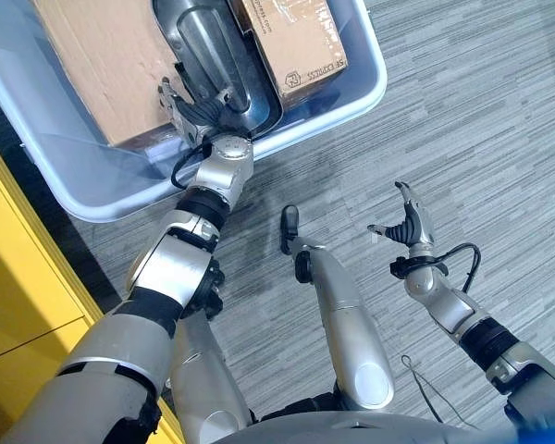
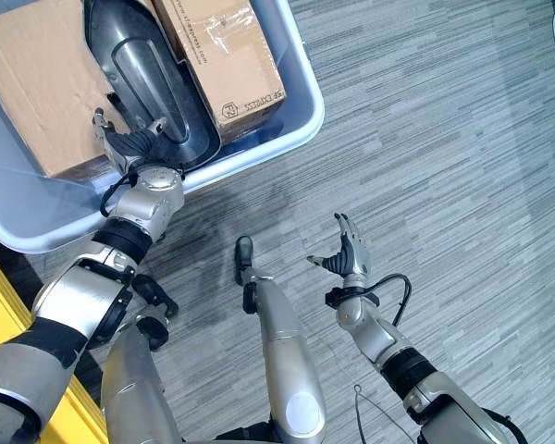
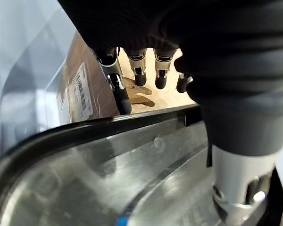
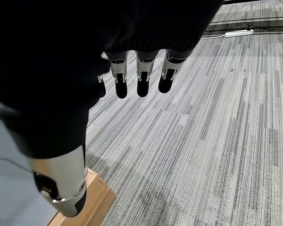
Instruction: Move parts from the plastic box to the shelf.
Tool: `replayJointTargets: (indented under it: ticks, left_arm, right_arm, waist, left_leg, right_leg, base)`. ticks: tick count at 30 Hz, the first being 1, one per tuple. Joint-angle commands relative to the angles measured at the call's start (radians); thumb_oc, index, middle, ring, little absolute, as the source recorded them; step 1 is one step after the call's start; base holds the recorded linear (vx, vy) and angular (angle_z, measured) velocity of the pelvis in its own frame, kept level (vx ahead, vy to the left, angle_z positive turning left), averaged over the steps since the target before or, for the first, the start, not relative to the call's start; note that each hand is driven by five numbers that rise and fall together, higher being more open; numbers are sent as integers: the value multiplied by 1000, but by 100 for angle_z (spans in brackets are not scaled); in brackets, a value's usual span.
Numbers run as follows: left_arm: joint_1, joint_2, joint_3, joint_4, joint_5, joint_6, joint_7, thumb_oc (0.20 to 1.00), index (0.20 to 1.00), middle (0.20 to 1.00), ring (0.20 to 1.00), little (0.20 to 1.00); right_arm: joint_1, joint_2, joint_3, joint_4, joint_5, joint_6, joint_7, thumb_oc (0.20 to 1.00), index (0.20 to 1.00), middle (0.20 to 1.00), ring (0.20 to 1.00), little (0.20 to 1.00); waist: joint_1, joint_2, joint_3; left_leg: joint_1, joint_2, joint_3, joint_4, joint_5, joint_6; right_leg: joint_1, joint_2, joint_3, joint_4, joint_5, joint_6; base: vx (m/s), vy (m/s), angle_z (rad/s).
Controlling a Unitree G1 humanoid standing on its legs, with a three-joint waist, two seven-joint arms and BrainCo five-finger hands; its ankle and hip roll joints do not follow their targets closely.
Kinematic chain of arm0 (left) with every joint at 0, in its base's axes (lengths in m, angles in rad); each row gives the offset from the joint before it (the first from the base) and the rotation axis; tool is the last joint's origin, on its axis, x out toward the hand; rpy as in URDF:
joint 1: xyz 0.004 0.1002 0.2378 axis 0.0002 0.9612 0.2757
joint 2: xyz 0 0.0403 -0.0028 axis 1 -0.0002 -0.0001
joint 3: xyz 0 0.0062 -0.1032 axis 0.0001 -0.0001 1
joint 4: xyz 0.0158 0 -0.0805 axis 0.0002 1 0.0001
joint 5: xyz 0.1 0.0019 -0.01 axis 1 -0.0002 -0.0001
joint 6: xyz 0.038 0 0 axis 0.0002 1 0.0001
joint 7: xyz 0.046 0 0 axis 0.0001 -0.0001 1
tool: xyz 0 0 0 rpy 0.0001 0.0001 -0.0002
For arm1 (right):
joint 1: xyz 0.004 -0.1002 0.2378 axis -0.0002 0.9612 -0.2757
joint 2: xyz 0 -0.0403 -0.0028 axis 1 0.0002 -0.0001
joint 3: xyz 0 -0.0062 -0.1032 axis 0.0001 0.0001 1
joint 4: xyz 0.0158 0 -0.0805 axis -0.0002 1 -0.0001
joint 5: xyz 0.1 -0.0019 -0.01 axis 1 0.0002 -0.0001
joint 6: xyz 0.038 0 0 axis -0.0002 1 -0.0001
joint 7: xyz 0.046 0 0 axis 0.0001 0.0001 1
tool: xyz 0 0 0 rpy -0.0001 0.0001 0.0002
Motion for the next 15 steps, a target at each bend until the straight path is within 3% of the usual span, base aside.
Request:
replayJointTargets:
  ticks: [1,5,10,15]
  left_arm:
    - [191,-115,-5,176,-54,223,-127,1000,1000,1000,1000,1000]
    - [195,-111,-9,205,-48,244,-141,1000,1000,1000,1000,1000]
    - [201,-107,-21,231,-7,314,-210,1000,1000,1000,1000,1000]
    - [204,-114,-8,255,-58,297,-199,1000,1000,1000,1000,1000]
  right_arm:
    - [10,-27,-24,-47,34,-23,-11,1000,1000,1000,1000,1000]
    - [11,-23,-21,-40,30,-26,-21,1000,1000,1000,1000,1000]
    - [20,-29,-29,-42,68,-27,-57,1000,1000,1000,1000,1000]
    - [22,-31,-46,-58,53,-25,-53,1000,1000,1000,1000,1000]
  waist:
    - [-39,-9,49]
    - [-39,-3,49]
    - [-45,4,49]
    - [-54,1,49]
  left_leg:
    - [-24,109,4,92,30,-100]
    - [-23,112,7,94,37,-102]
    - [-25,115,8,98,42,-104]
    - [-24,114,9,100,43,-104]
  right_leg:
    - [-8,-33,-66,22,36,55]
    - [-13,-32,-67,30,28,50]
    - [-34,-31,-66,50,21,41]
    - [-43,-26,-64,51,24,39]
  base:
    - [49,-38,-2]
    - [44,-44,-3]
    - [49,-45,-6]
    - [19,-12,-5]
